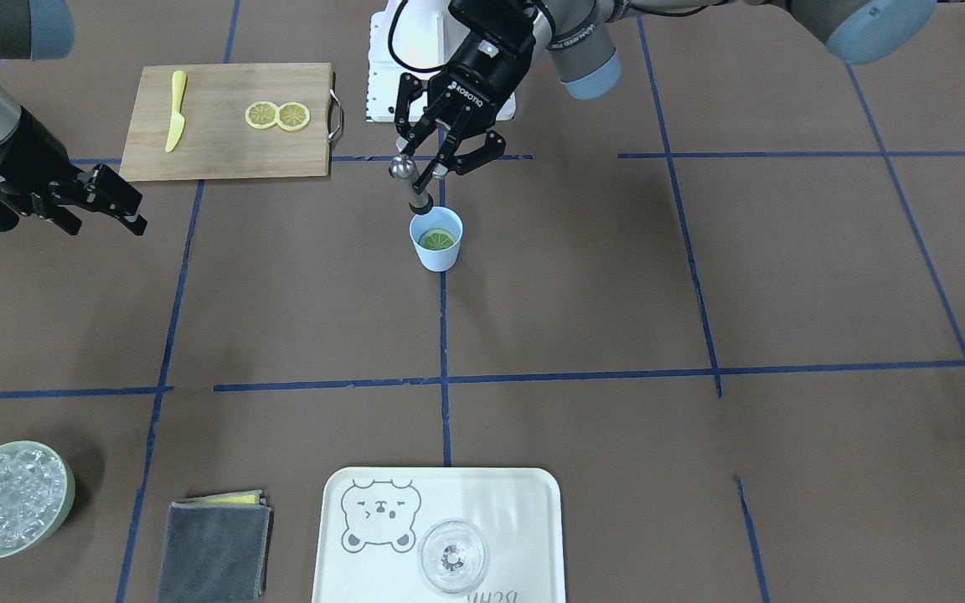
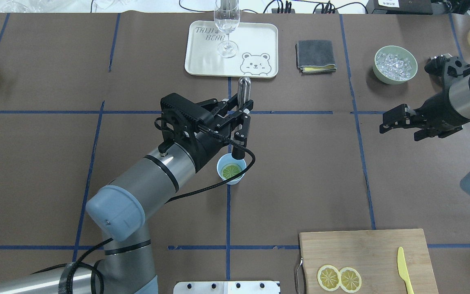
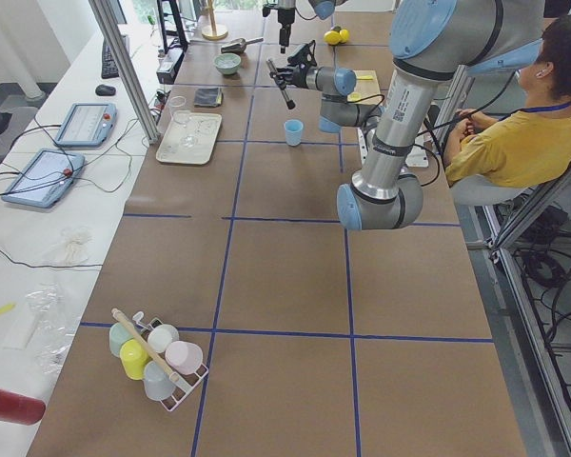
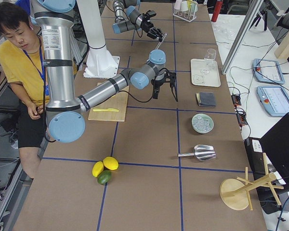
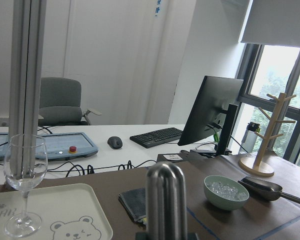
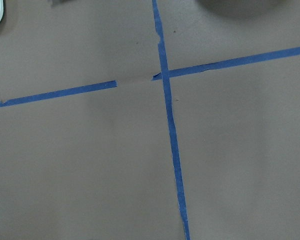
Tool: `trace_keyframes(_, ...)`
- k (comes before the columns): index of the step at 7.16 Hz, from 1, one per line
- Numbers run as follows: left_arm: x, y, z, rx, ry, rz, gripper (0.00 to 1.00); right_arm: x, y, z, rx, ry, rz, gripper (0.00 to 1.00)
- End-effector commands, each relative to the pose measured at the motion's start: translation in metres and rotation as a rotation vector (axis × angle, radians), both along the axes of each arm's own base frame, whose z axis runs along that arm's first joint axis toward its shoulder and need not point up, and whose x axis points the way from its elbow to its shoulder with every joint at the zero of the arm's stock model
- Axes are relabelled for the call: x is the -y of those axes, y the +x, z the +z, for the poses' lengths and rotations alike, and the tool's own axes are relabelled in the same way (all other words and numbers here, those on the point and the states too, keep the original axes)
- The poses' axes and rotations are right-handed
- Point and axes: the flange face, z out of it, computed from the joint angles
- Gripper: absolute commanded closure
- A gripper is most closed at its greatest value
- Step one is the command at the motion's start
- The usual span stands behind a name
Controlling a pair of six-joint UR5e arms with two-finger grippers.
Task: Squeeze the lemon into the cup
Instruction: 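Lift the muddler out of the cup and carry it back with the left gripper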
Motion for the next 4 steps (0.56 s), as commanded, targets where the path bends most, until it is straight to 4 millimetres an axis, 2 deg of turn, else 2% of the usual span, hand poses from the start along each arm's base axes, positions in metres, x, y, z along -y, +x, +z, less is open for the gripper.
trace_keyframes(1, 0.011, -0.013, 0.03, 0.178, -0.038, 0.118, 1.0, -0.002, 0.001, 0.001, -0.001, -0.002, 0.001, 0.0)
trace_keyframes(2, 0.025, -0.039, 0.051, 0.278, -0.071, 0.252, 1.0, -0.002, 0.002, 0.004, -0.004, -0.005, 0.001, 0.0)
trace_keyframes(3, 0.04, -0.051, 0.088, 0.384, -0.148, 0.423, 1.0, -0.002, 0.002, 0.004, -0.005, -0.007, 0.001, 0.0)
trace_keyframes(4, 0.064, -0.079, 0.124, 0.455, -0.258, 0.542, 1.0, -0.002, 0.001, 0.005, -0.006, -0.008, 0.0, 0.0)
